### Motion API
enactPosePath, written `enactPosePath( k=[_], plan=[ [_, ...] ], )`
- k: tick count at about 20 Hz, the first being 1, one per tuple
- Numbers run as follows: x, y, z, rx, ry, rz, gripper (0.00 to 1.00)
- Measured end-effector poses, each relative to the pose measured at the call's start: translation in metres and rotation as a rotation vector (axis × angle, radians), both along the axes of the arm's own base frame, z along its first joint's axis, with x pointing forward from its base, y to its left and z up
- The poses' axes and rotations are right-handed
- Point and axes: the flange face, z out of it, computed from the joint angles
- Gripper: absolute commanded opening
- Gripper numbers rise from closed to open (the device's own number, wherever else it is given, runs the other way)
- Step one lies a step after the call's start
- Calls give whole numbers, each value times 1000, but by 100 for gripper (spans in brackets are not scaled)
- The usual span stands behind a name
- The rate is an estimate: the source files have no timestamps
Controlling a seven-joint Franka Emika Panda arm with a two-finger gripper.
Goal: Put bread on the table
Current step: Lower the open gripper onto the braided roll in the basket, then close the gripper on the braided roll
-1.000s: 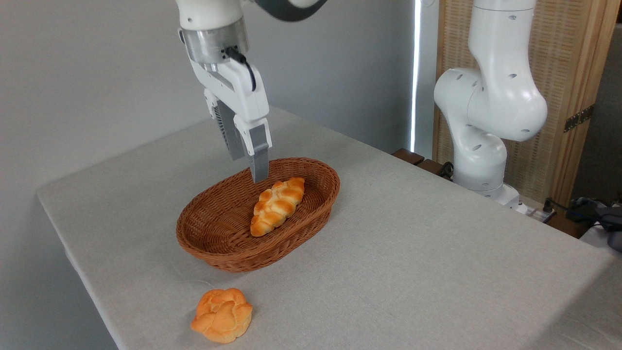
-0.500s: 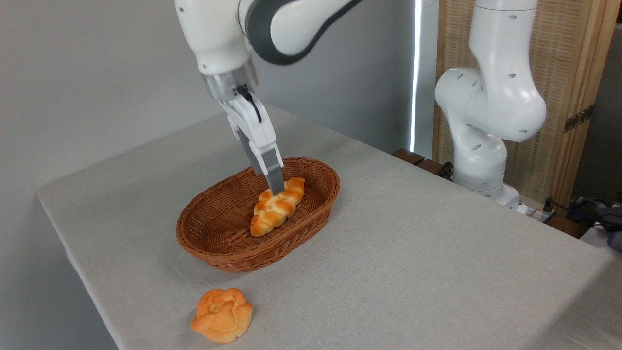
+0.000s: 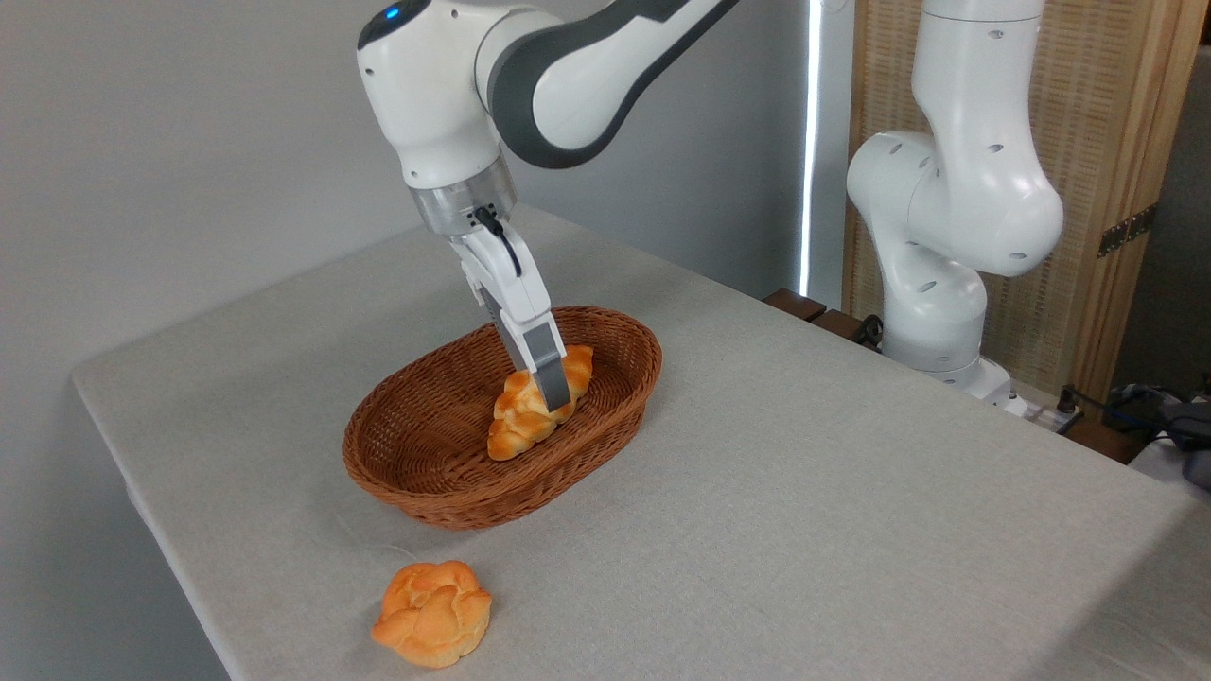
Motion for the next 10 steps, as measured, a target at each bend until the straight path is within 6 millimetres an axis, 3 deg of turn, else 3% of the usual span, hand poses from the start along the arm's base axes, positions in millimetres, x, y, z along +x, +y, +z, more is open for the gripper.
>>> enactPosePath(
  k=[4, 5, 8, 10],
  plan=[
    [0, -5, -11, -1, -2, -9, 100],
    [0, -6, -13, -3, -6, -11, 94],
    [0, -7, -20, -7, -17, -12, 52],
    [0, -7, -20, -8, -20, -12, 35]
  ],
)
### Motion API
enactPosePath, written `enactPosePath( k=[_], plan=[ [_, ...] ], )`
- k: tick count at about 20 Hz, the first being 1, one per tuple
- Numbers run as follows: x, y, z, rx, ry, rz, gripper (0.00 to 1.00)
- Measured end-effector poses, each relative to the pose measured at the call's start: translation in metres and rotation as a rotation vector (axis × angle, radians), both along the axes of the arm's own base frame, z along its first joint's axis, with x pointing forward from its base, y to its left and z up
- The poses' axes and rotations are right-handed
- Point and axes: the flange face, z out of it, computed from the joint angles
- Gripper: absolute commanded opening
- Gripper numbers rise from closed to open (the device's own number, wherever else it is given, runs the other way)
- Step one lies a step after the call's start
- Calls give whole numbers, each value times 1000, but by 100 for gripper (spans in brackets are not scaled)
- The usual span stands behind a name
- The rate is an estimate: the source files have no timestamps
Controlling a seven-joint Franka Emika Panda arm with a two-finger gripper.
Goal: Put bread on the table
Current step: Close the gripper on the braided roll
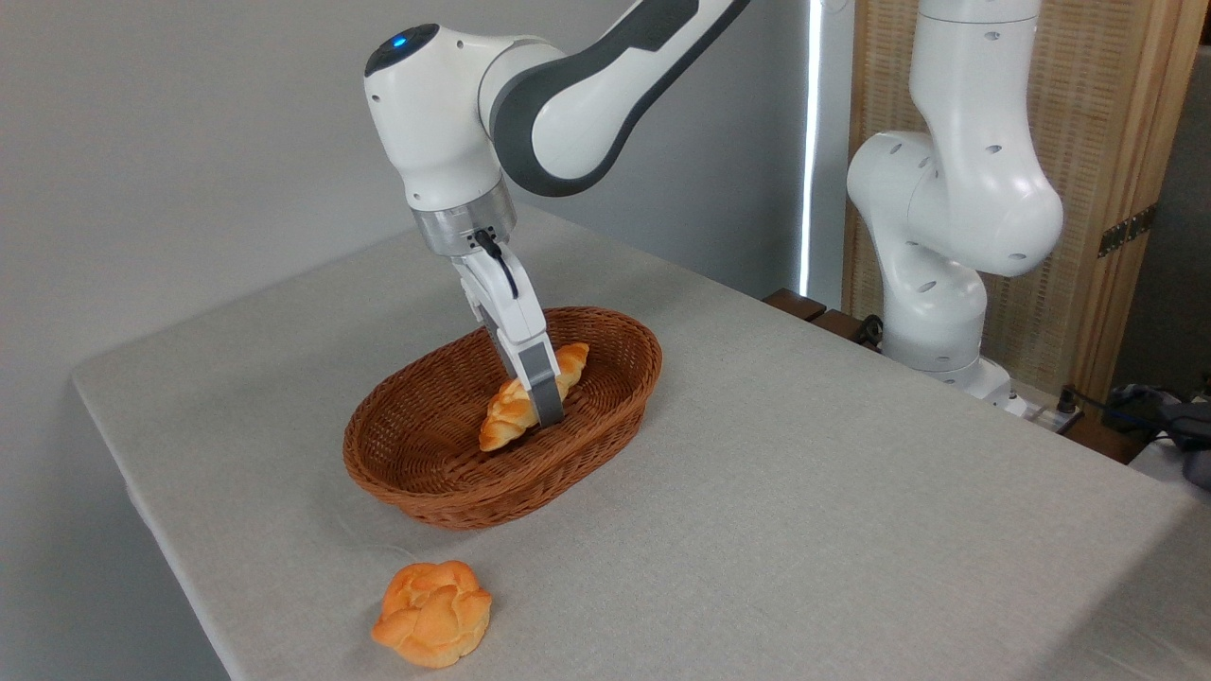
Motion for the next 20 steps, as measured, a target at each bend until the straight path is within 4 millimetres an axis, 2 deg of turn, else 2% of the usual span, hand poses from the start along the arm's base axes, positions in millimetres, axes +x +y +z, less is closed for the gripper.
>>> enactPosePath(
  k=[2, 20],
  plan=[
    [0, 0, 0, 0, 0, 0, 31],
    [-1, -2, -1, 0, 1, -5, 23]
  ],
)
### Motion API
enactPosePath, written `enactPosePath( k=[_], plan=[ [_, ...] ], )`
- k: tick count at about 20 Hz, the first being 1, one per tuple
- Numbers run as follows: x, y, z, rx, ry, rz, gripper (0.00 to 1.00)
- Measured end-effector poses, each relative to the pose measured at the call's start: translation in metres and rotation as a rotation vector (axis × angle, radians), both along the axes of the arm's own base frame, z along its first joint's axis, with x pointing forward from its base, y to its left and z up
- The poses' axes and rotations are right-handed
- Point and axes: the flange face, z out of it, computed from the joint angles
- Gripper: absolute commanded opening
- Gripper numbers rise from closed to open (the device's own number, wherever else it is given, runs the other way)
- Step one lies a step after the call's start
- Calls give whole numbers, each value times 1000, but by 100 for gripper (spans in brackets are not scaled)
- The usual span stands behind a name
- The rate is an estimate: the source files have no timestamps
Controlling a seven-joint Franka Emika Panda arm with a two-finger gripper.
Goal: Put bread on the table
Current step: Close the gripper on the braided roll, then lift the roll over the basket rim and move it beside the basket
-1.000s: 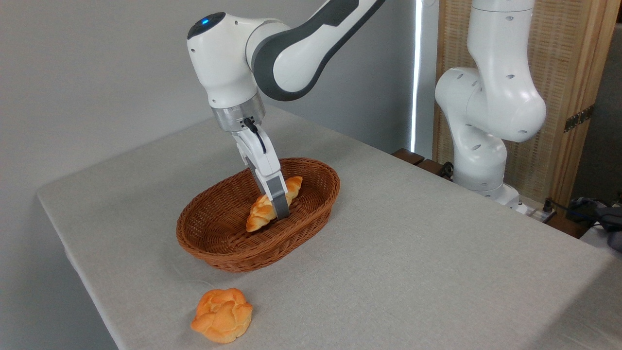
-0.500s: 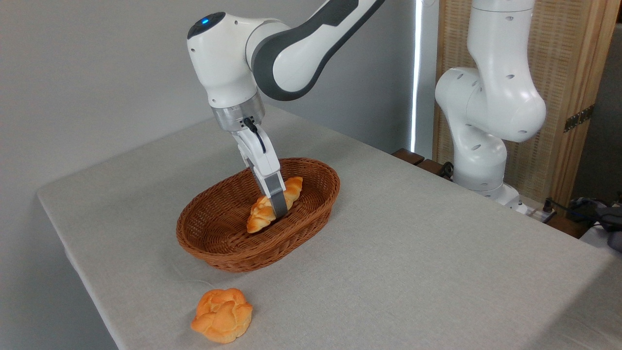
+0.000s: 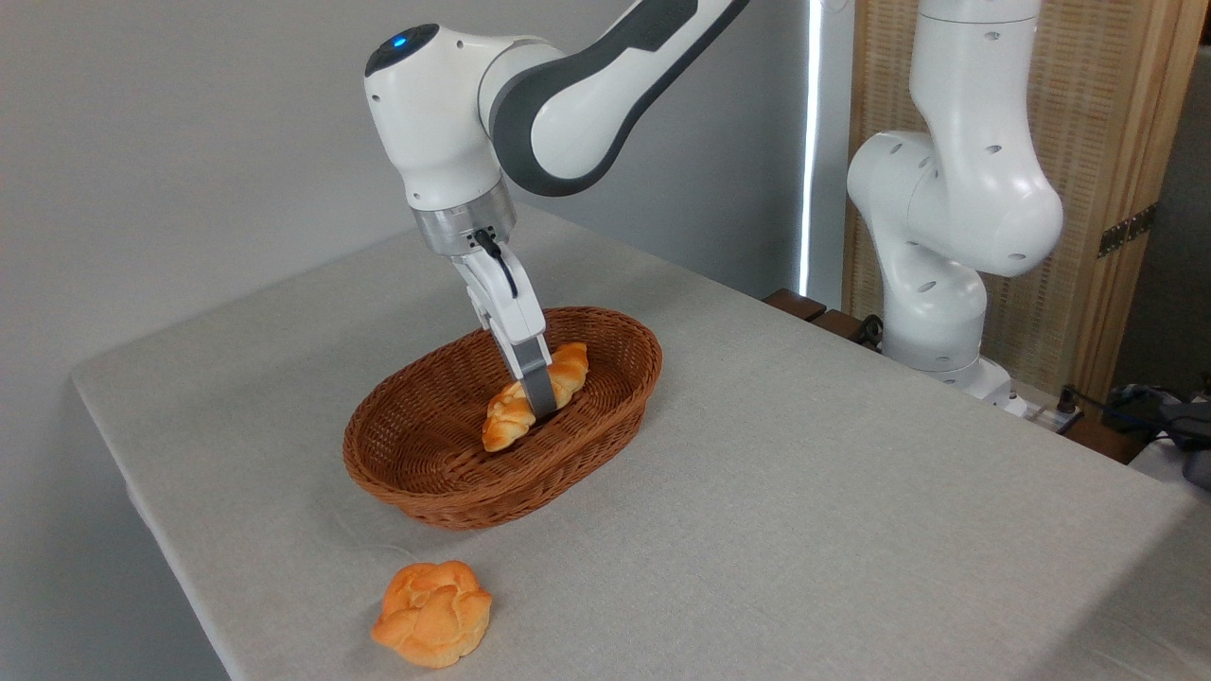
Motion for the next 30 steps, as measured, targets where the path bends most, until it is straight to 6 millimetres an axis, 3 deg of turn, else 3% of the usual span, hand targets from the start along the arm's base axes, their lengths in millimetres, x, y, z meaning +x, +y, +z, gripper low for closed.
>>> enactPosePath(
  k=[9, 15, 20, 24, 28, 30],
  plan=[
    [1, 1, 4, 23, -21, -17, 23],
    [22, 15, 41, 8, -103, 14, 24],
    [46, 59, 84, -17, -186, 104, 24],
    [53, 93, 97, 8, -203, 106, 26],
    [58, 141, 103, 50, -195, 80, 26],
    [60, 168, 104, 55, -191, 57, 31]
  ],
)
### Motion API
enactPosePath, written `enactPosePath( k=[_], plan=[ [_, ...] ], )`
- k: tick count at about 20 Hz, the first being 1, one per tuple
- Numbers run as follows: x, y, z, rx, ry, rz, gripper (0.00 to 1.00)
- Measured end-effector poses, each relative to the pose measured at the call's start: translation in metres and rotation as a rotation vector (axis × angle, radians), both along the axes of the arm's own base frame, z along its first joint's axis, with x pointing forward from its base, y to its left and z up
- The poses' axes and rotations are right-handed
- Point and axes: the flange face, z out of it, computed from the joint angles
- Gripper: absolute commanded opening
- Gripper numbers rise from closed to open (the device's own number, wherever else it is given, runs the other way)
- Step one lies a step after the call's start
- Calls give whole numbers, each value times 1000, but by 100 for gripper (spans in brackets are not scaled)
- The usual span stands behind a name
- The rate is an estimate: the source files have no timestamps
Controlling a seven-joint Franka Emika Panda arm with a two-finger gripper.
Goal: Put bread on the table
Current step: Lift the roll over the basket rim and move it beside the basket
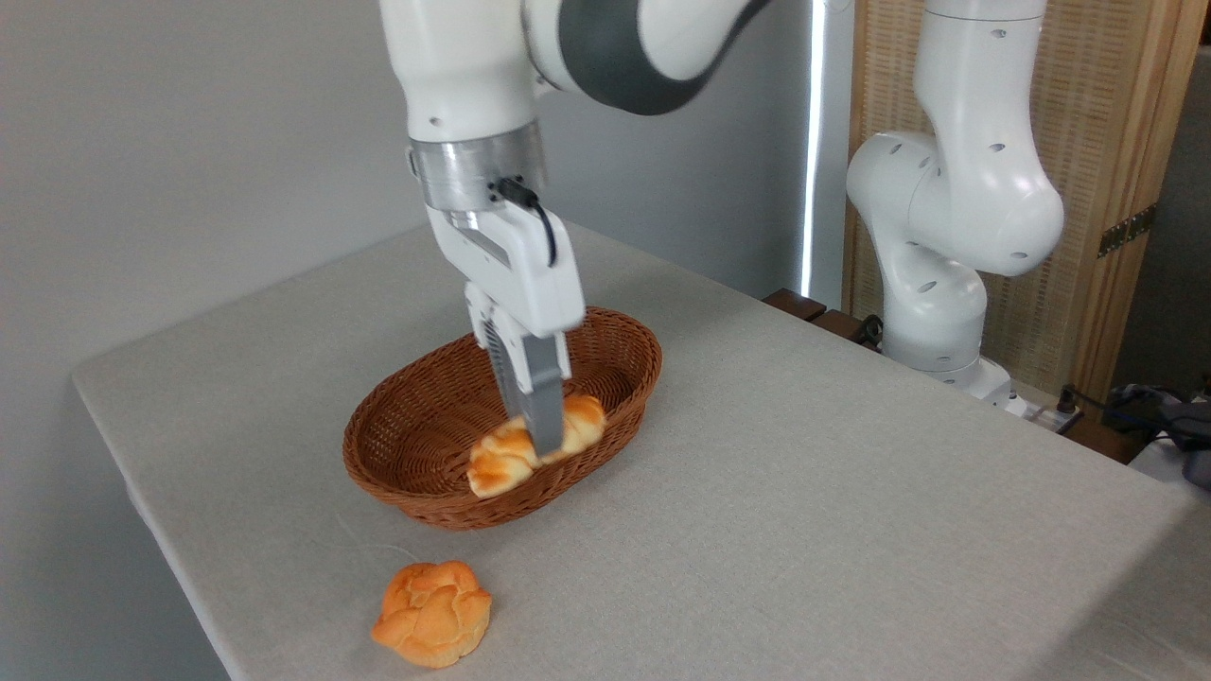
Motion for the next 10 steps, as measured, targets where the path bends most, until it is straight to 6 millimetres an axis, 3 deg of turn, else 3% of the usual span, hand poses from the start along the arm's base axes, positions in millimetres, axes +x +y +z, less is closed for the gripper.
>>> enactPosePath(
  k=[4, 10],
  plan=[
    [0, 31, 2, 62, 7, -83, 40],
    [0, 34, 0, 90, 17, -124, 64]
  ],
)
